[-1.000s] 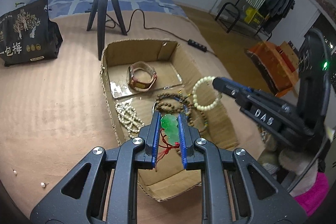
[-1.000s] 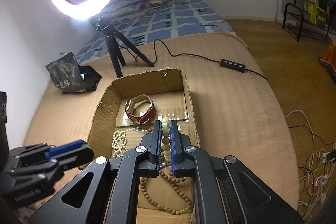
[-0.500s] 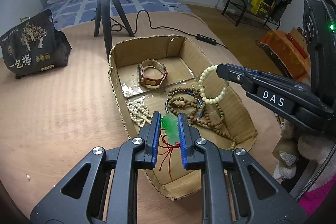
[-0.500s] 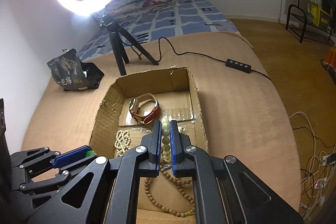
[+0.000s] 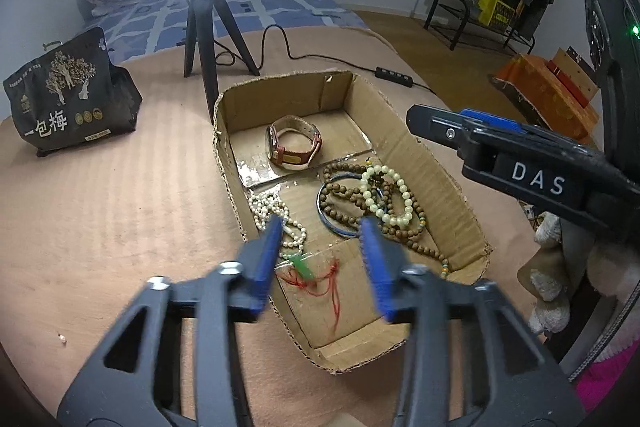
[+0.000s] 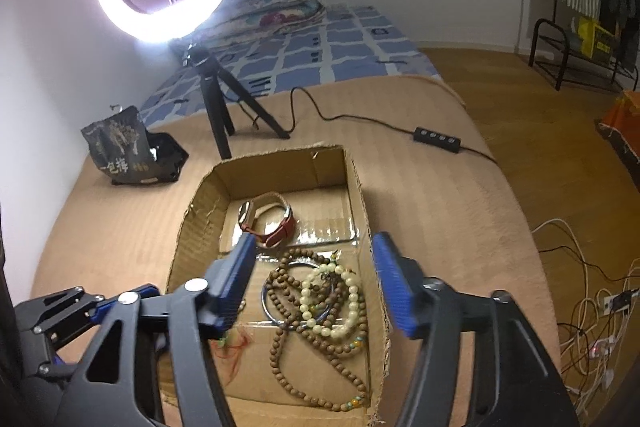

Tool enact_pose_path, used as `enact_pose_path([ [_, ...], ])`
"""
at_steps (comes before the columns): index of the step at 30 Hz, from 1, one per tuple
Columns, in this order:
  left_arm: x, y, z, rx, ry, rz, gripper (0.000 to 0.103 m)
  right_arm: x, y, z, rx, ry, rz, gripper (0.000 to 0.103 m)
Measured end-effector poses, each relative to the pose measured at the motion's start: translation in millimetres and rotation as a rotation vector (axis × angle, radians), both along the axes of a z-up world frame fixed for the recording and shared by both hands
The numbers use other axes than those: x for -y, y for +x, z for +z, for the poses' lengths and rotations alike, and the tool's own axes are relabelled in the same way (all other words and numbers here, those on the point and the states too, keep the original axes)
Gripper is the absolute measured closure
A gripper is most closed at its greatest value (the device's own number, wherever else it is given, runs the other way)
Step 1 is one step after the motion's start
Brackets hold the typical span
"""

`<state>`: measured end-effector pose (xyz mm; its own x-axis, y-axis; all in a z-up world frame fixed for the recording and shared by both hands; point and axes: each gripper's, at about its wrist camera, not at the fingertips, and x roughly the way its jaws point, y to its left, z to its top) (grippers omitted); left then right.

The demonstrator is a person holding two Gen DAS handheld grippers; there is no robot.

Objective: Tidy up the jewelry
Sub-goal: 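Move both open tools back toward the two pearl earrings on the bed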

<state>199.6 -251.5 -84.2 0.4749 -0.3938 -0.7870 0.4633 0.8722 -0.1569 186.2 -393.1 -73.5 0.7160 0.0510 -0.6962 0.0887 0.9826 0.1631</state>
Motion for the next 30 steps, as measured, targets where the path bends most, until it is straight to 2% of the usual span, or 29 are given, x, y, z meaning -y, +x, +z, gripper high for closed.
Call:
enact_pose_path([
  [2,-0.7,-1.4,1.9,0.009,0.002,0.002,0.051,-0.7,-0.5,2.6,0.005,-0.007,-0.007,0.034],
  [4,-2.0,-1.9,3.1,0.004,-0.001,0.003,0.041,-1.4,-0.5,4.1,0.006,-0.015,-0.012,0.032],
  [5,-2.8,-2.5,3.8,0.005,-0.006,0.002,0.041,-1.8,-0.5,4.4,0.004,-0.017,-0.015,0.031],
  [8,-3.8,-4.6,6.6,0.015,-0.002,0.002,0.040,-2.8,-1.2,5.7,-0.001,-0.025,-0.026,0.024],
  [30,-37.4,-44.7,52.1,0.100,-0.020,0.007,0.037,-29.6,-35.3,52.1,0.077,-0.053,-0.021,0.024],
])
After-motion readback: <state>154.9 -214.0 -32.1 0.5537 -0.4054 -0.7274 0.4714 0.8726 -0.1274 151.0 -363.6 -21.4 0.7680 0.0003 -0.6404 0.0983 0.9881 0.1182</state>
